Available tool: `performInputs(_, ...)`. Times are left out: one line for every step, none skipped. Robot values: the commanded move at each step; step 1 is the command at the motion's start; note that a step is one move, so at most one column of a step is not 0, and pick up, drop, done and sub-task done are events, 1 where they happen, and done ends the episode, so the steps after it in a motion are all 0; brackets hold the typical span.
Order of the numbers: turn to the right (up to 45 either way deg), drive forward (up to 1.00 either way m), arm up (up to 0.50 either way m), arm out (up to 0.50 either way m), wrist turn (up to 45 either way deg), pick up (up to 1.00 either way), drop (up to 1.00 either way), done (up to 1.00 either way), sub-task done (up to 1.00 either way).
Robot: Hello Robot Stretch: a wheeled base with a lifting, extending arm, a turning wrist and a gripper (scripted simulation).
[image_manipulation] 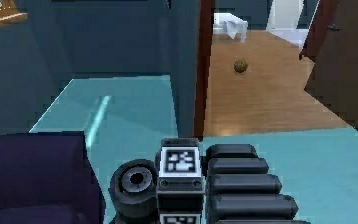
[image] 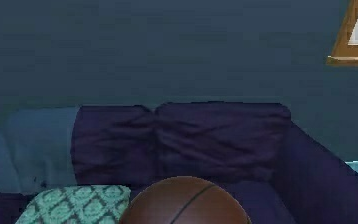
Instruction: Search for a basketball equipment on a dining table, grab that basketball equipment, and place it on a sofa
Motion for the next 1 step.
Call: performInputs(39.0,0.00,0.00,0.00,0.0,0.00,0.00,0.00,0.00)
